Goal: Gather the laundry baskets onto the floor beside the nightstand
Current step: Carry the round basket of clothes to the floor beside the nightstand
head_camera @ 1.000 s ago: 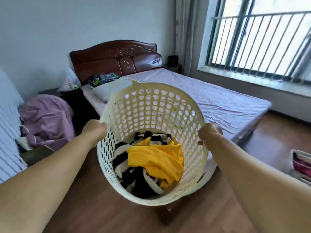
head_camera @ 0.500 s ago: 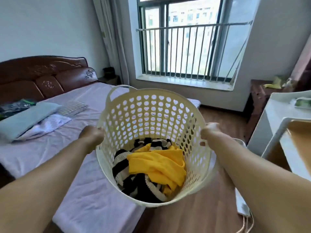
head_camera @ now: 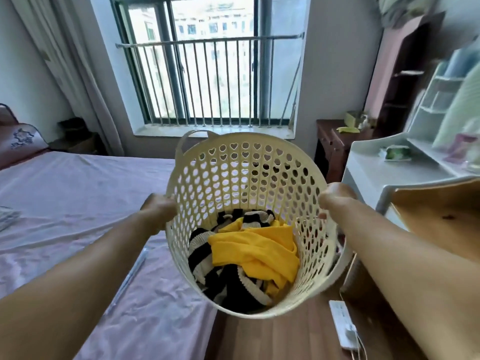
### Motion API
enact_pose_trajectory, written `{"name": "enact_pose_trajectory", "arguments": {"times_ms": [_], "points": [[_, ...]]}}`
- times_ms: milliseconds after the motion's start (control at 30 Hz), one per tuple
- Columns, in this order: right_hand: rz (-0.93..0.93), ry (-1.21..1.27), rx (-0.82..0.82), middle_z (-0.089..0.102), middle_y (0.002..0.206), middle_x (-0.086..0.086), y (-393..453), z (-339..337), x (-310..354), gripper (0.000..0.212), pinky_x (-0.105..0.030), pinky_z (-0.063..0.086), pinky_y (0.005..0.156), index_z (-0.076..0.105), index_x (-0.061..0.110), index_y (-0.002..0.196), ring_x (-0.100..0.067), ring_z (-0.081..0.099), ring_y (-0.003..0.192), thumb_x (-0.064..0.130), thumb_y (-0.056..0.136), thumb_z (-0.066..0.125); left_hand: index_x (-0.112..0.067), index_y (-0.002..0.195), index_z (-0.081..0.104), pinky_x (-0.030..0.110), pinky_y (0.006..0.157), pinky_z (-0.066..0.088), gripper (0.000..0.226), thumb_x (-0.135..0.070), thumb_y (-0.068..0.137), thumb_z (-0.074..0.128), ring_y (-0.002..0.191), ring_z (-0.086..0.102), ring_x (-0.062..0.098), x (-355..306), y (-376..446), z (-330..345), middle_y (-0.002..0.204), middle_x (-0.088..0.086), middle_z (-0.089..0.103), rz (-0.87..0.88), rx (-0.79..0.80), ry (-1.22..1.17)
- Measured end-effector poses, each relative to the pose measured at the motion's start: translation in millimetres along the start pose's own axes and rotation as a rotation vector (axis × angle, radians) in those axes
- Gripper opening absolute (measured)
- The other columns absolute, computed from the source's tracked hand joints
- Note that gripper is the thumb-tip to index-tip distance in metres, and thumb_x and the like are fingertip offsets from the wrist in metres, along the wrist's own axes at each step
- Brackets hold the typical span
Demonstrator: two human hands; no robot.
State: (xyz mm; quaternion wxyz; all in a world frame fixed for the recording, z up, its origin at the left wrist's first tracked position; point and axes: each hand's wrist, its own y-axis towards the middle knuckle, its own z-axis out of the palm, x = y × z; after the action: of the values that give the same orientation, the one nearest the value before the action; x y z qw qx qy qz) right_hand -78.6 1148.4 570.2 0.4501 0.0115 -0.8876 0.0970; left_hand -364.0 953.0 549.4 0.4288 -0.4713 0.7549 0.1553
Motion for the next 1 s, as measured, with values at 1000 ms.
{"name": "enact_pose_trajectory", "arguments": {"times_ms": [1000], "points": [[0.170, 0.196, -0.034, 0.063, 0.104, -0.022, 717.5, 142.6, 181.0, 0.036, -0.030, 0.053, 0.041, 0.058, -0.010, 0.116, -0.025, 0.057, 0.052, -0.013, 0.084, 0.043, 0.004, 0.112, 0.063, 0.040, 0.075, 0.053, 0.044, -0.033, 0.096, 0.045, 0.089, 0.064, 0.033, -321.4, 611.6, 301.8, 0.113, 0.024, 0.068, -0.028, -0.006, 0.000]]}}
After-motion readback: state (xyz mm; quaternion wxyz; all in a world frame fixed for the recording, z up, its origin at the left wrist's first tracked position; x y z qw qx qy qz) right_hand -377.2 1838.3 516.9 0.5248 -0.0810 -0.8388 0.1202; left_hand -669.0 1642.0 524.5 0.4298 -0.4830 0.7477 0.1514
